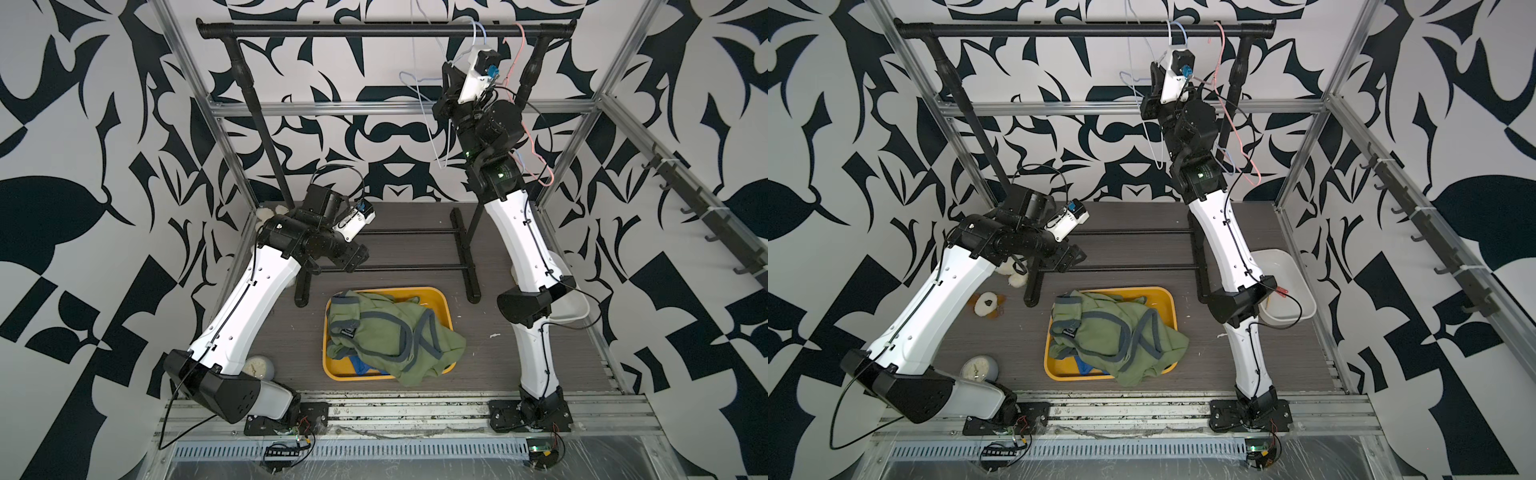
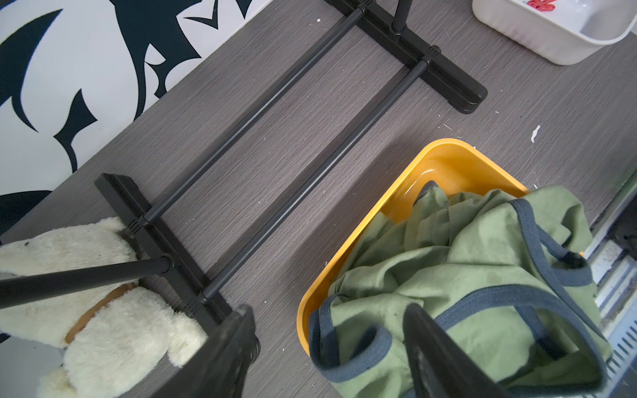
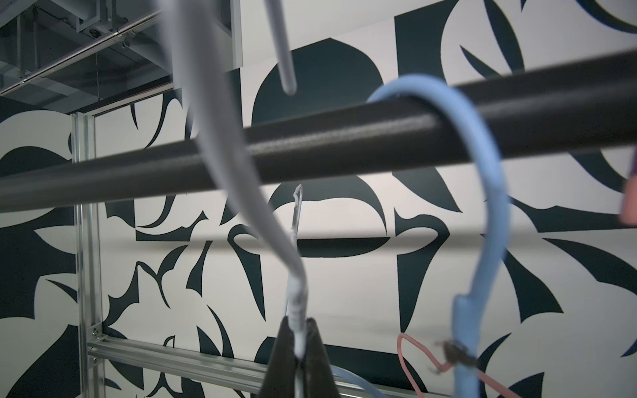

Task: Remove the clothespins securing tank tops to the hanger
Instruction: Place the hanger on the clothesline.

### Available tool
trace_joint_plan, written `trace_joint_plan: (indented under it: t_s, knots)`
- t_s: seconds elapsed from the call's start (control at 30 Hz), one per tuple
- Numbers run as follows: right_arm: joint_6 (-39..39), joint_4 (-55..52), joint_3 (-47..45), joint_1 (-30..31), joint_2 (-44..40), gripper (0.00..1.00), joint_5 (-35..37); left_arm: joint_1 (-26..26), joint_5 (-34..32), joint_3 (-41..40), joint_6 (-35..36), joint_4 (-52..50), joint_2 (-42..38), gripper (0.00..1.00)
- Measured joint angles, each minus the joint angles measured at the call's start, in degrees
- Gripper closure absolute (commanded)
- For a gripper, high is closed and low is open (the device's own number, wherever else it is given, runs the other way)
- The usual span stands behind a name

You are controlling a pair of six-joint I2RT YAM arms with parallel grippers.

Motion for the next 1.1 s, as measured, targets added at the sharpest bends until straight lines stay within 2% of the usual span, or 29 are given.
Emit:
trace_joint_plan:
  t_s: [1.1]
  knots:
    - [3.82, 1.75, 2.71, -1.09, 2.86, 1.0, -0.79, 1.18, 0.52, 2.69, 0.02, -0.79, 0.81, 0.27]
